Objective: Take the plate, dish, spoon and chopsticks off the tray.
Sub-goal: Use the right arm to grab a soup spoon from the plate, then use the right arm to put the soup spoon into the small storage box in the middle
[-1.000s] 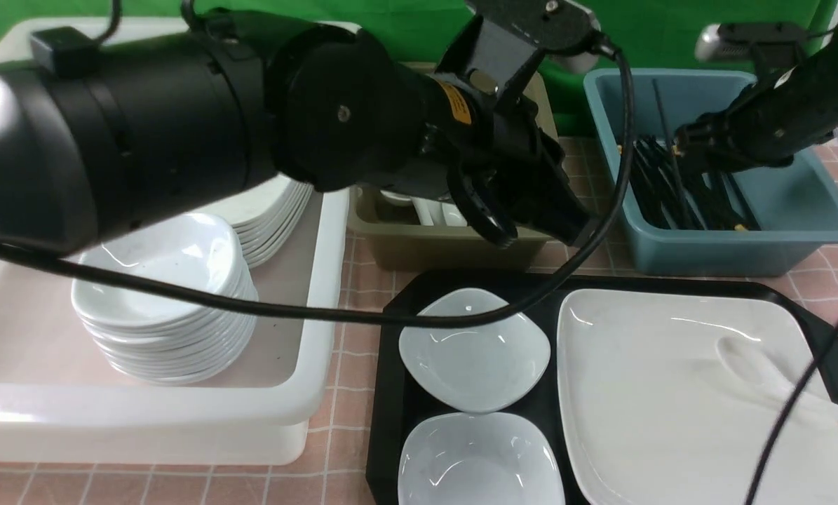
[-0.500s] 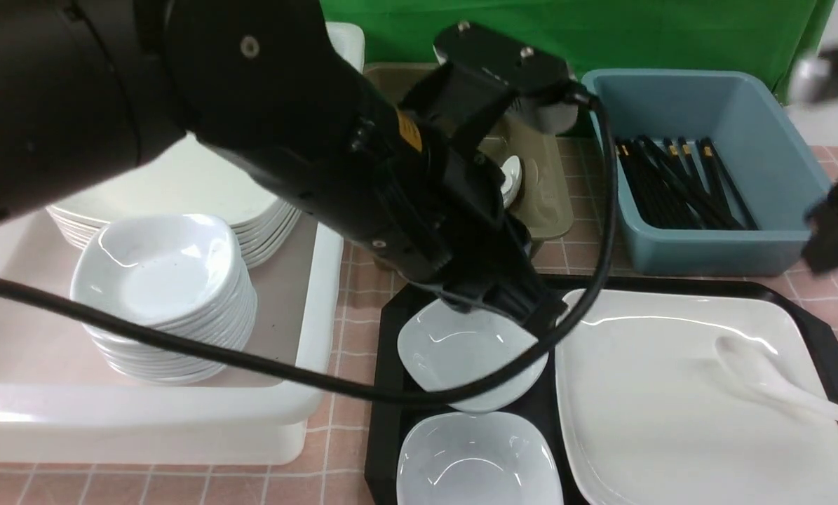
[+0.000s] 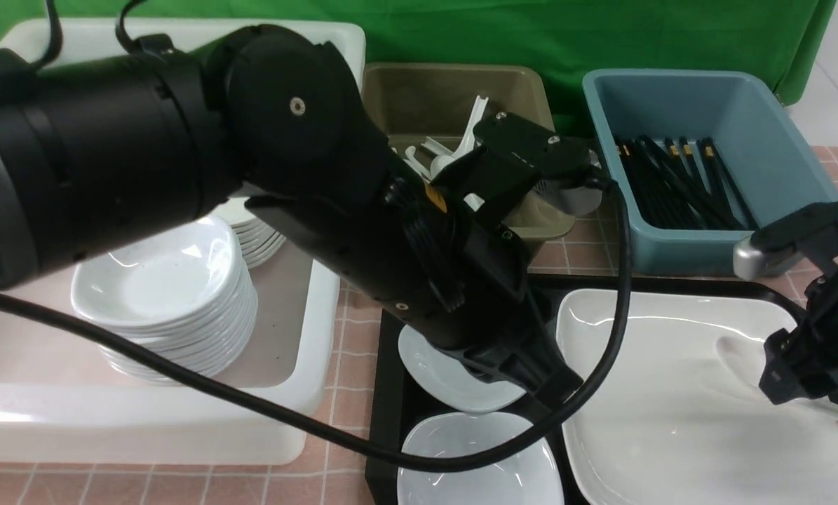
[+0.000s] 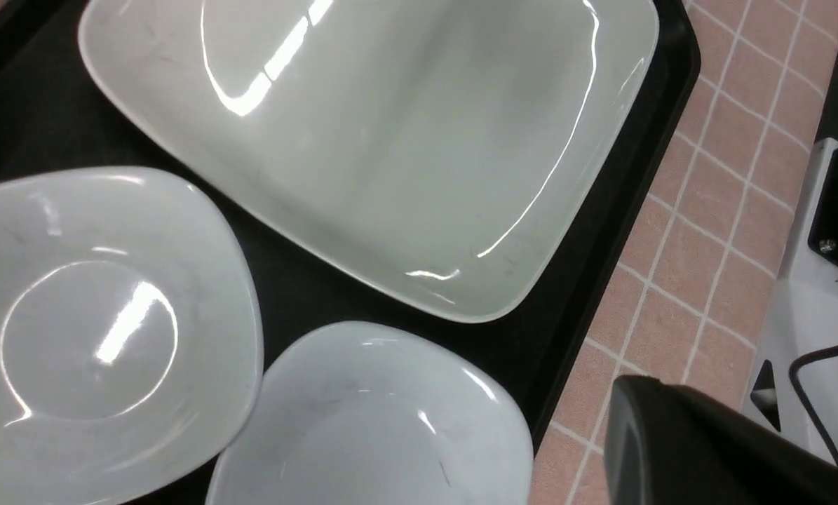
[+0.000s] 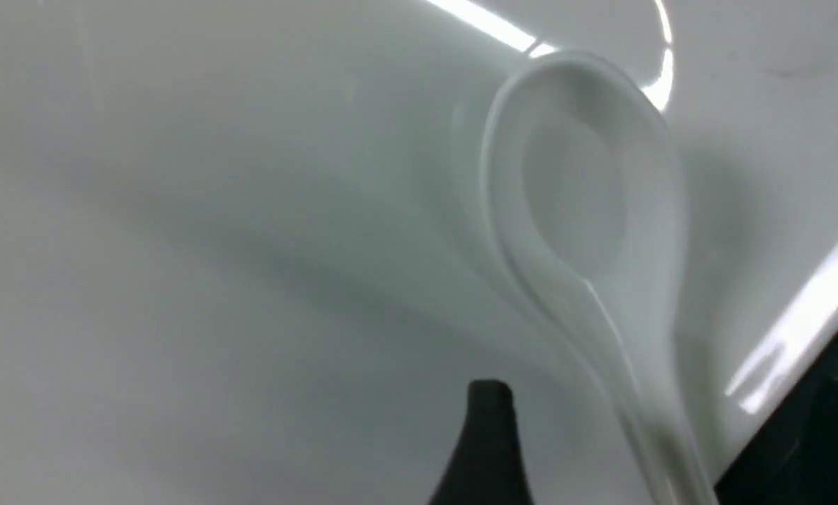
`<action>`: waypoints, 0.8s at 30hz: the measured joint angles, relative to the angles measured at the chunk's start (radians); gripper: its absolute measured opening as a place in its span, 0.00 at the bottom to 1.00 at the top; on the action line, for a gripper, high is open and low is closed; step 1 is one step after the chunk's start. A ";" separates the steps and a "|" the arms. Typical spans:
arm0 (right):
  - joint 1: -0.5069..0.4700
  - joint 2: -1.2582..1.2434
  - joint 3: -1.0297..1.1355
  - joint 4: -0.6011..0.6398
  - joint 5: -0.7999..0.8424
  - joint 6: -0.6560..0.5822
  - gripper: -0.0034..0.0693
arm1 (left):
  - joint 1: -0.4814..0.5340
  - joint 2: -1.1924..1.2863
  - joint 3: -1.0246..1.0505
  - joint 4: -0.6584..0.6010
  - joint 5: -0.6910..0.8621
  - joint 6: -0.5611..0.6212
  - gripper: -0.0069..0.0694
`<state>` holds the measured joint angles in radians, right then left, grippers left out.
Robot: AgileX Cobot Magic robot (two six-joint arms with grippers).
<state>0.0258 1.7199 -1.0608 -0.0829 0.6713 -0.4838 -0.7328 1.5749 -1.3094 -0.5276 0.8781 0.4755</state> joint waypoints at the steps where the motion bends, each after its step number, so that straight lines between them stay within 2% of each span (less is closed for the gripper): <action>1: 0.000 0.003 0.000 0.000 0.000 0.000 0.86 | 0.000 0.000 0.000 -0.001 0.000 0.000 0.09; 10: 0.002 0.098 0.001 0.001 -0.039 -0.001 0.83 | 0.000 0.000 0.000 -0.001 -0.003 0.003 0.09; 13: 0.002 0.104 0.000 0.001 -0.043 -0.001 0.67 | 0.000 0.000 0.000 -0.002 -0.003 0.004 0.09; 15: 0.002 0.104 0.000 -0.005 -0.036 -0.002 0.42 | 0.000 0.000 0.000 -0.002 -0.003 0.006 0.09; 16: 0.004 0.103 -0.003 -0.005 -0.025 0.000 0.40 | 0.000 0.000 0.000 -0.002 -0.003 0.006 0.09; 19: 0.016 0.096 -0.023 -0.004 0.015 0.000 0.42 | 0.000 0.000 0.000 -0.002 -0.011 0.004 0.09; 24: 0.111 0.010 -0.138 0.015 0.073 -0.001 0.42 | 0.023 -0.014 -0.005 0.022 -0.076 -0.029 0.09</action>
<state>0.1363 1.7297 -1.1988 -0.0676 0.7444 -0.4850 -0.7102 1.5608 -1.3147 -0.5057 0.8020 0.4465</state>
